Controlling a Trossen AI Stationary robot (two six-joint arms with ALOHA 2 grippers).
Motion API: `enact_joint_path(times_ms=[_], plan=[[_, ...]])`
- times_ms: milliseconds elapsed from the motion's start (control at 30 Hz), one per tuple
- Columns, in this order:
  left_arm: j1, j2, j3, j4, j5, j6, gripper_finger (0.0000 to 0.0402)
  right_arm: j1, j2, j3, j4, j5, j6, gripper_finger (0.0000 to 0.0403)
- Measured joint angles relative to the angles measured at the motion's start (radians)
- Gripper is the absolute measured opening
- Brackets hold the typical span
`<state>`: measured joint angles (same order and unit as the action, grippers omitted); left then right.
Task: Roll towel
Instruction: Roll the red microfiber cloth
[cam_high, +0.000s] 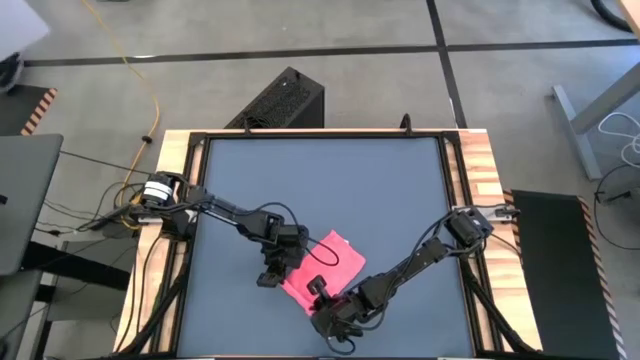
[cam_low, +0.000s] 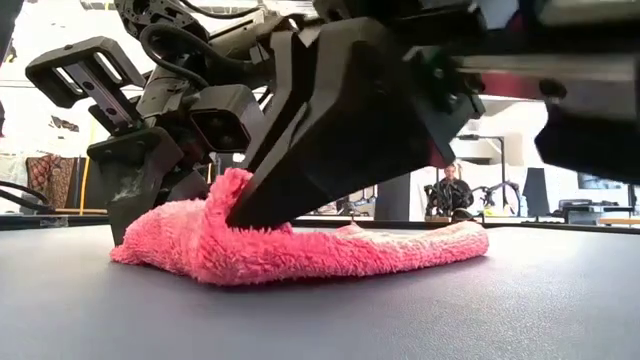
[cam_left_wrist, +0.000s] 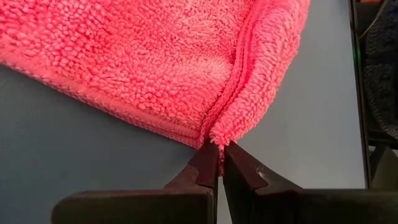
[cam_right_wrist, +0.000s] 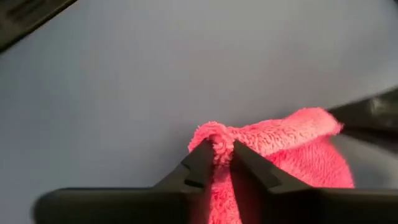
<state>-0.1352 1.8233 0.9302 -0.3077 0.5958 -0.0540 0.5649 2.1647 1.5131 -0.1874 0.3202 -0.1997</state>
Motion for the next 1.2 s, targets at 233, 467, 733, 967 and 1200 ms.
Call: enact_joint_path(times_ms=[233,467,733,967,1200], plan=[[0.001,0.0,0.0,0.0,0.0,0.001,0.0,0.019,0.0,0.0,0.039,0.001,0.416,0.0017],[0.0,0.0,0.0,0.0,0.002,0.0,0.0,0.063,0.0,0.0,0.061,0.078,0.763,0.0021],[0.0,0.0,0.007,0.04,0.066,-0.002,0.0006,0.121,0.0,-0.001,0.059,0.185,0.949,0.0017],[0.017,0.001,0.104,-0.084,0.101,0.101,0.0067,0.151,0.033,-0.012,0.083,0.171,1.067,0.0017],[0.005,0.0,0.164,0.019,0.188,0.18,0.0102,0.177,0.069,-0.011,0.111,0.224,1.142,0.0017]])
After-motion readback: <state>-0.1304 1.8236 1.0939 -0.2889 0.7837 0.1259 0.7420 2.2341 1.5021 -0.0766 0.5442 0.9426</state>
